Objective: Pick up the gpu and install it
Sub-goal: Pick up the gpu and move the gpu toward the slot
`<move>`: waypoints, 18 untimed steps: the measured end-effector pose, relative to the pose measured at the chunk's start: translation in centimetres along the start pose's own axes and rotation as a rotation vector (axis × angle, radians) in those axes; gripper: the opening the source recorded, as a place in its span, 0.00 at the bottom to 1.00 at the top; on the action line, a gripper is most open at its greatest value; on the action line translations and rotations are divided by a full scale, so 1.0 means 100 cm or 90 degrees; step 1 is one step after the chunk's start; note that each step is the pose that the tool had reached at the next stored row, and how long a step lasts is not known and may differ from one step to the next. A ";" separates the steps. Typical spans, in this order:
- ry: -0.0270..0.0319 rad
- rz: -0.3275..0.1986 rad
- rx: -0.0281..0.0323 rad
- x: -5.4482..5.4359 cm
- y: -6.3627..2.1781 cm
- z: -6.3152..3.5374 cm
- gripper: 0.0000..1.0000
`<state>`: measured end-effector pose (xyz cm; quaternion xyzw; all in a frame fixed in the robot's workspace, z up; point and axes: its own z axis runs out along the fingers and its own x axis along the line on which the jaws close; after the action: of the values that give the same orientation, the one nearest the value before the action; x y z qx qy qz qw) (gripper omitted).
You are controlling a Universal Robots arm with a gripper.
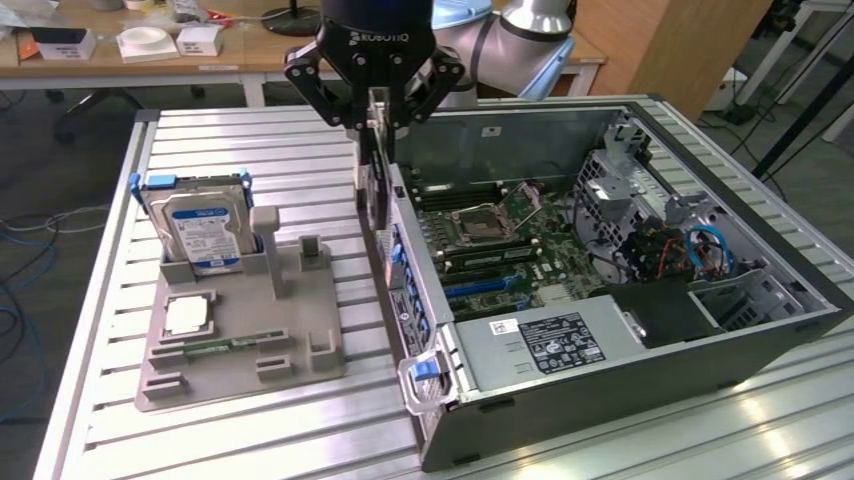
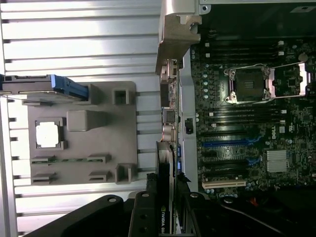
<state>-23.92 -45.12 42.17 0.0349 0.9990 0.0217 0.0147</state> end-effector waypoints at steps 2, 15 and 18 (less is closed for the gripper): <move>-0.0001 0.000 -0.0001 -0.001 0.0000 0.0001 0.26; 0.0000 0.000 0.0000 -0.004 0.0004 0.0001 0.26; 0.0000 0.000 0.0000 -0.005 0.0005 0.0002 0.26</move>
<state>-23.44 -45.10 42.17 0.0349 0.9990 0.0217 0.0147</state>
